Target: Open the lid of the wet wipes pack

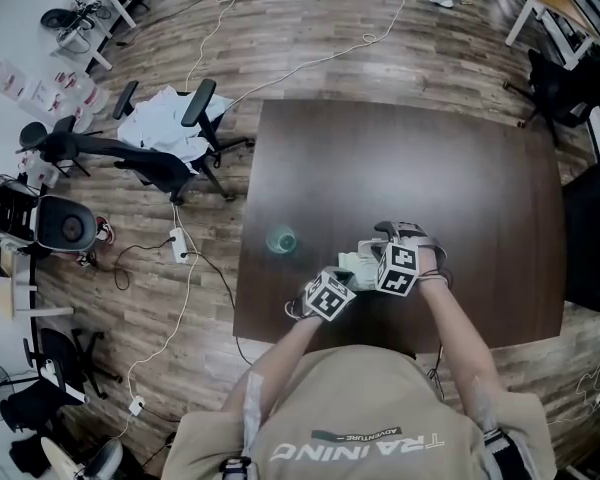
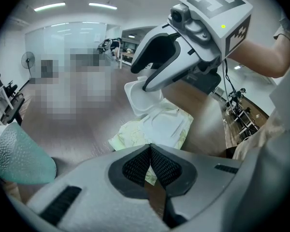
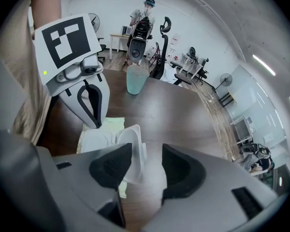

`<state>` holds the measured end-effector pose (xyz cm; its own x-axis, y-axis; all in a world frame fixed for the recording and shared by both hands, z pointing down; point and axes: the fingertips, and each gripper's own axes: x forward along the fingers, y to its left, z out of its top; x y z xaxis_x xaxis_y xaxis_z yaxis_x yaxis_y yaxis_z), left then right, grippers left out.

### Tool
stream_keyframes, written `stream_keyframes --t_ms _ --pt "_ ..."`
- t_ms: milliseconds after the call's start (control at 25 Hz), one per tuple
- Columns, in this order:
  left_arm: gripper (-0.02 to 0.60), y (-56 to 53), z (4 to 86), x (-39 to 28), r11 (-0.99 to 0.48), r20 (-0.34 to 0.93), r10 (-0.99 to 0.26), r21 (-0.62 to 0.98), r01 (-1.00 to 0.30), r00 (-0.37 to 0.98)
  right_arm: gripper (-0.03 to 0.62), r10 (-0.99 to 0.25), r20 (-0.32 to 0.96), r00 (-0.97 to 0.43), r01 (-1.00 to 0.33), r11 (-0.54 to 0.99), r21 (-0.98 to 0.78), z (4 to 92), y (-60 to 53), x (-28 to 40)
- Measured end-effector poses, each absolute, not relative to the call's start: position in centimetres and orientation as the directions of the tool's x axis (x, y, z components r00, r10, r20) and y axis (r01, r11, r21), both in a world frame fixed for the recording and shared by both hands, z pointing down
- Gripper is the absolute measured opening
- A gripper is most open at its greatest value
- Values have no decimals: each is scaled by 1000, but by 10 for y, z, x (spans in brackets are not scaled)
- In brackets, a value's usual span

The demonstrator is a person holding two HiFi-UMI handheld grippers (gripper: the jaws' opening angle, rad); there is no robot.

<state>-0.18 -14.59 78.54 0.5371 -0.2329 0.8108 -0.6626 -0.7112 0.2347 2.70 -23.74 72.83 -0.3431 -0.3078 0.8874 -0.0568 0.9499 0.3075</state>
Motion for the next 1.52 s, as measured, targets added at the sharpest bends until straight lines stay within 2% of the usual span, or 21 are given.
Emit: stream_keyframes --t_ms 1120,1200,1280,1320,1520 --pt "9 -145 787 -1 -700 824 -180 277 -659 537 198 -225 908 -354 -98 974 204 775 -239 32" --pt "9 -147 786 -2 -699 824 -184 274 -660 537 173 -201 914 -353 -96 979 179 779 -237 31" --pt "9 -149 785 -4 -695 823 -181 281 -662 539 100 -181 920 -348 -92 983 159 783 -234 30" --pt "9 -149 785 -5 -693 822 -178 285 -662 541 83 -187 919 -346 -93 982 164 784 -234 30" --pt "9 -148 788 -6 -692 820 -180 287 -662 544 43 -210 907 -365 -131 976 174 787 -229 27"
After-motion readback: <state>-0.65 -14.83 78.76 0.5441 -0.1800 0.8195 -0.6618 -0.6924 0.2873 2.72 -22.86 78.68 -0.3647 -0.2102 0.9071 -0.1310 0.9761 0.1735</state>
